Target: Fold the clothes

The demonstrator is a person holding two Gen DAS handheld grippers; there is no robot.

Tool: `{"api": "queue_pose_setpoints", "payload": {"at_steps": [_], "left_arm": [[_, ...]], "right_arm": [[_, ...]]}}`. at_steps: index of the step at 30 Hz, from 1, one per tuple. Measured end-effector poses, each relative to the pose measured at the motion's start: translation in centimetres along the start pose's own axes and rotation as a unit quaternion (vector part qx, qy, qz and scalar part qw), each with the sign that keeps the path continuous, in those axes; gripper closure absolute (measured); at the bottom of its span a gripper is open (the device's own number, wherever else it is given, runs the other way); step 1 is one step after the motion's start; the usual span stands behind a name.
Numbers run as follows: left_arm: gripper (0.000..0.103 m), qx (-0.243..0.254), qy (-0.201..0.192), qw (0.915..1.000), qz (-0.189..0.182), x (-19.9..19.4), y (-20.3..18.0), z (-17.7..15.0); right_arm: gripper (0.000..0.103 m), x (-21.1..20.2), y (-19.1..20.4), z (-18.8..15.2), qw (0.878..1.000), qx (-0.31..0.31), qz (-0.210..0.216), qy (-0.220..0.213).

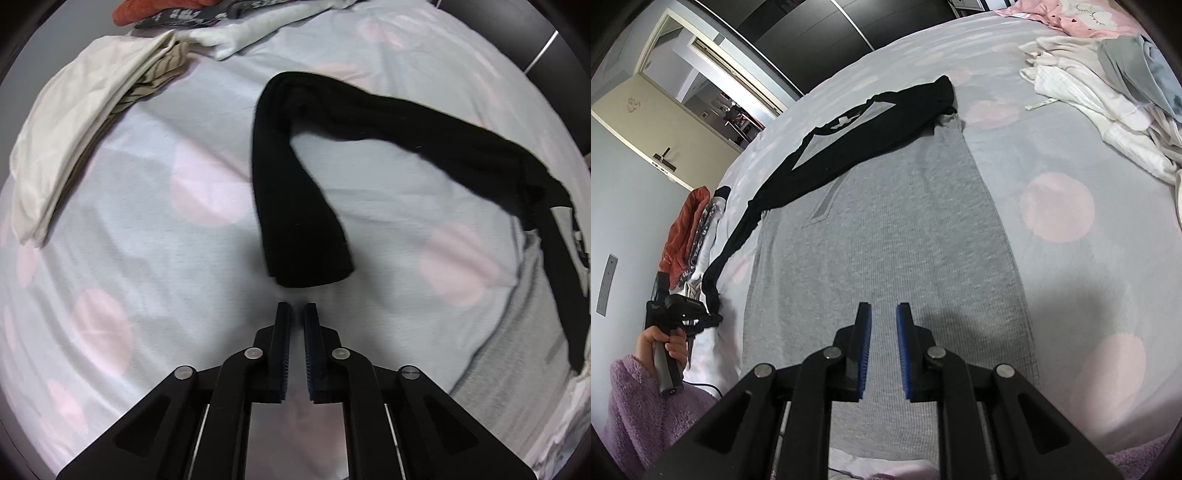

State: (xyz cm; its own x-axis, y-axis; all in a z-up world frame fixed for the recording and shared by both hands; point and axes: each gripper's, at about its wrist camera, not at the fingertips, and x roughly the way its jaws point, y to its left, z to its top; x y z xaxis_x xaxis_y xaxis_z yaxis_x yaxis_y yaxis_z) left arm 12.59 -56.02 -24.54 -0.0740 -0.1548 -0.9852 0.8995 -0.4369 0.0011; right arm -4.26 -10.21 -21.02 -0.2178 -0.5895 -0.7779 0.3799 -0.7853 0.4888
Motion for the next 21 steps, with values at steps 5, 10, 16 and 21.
{"api": "queue_pose_setpoints", "payload": {"at_steps": [5, 10, 16, 21], "left_arm": [[0.098, -0.014, -0.019, 0.9964, -0.081, -1.5, 1.1, 0.0], [0.099, -0.045, -0.037, 0.9856, -0.159, -2.8, 2.9, 0.1], [0.1, -0.033, -0.09, 0.9645, -0.246, -5.9, 1.4, 2.0], [0.1, -0.009, -0.122, 0.9733, -0.194, -7.1, 0.8, 3.0]], "right_arm": [[0.089, 0.0, -0.2, -0.1, 1.0, 0.005, 0.002, 0.002], [0.089, 0.6, -0.1, 0.0, 1.0, 0.001, 0.001, 0.011], [0.089, 1.5, -0.1, 0.3, 1.0, 0.0, 0.0, 0.023], [0.089, 2.5, -0.2, 0.6, 0.999, 0.0, 0.003, 0.035]]}}
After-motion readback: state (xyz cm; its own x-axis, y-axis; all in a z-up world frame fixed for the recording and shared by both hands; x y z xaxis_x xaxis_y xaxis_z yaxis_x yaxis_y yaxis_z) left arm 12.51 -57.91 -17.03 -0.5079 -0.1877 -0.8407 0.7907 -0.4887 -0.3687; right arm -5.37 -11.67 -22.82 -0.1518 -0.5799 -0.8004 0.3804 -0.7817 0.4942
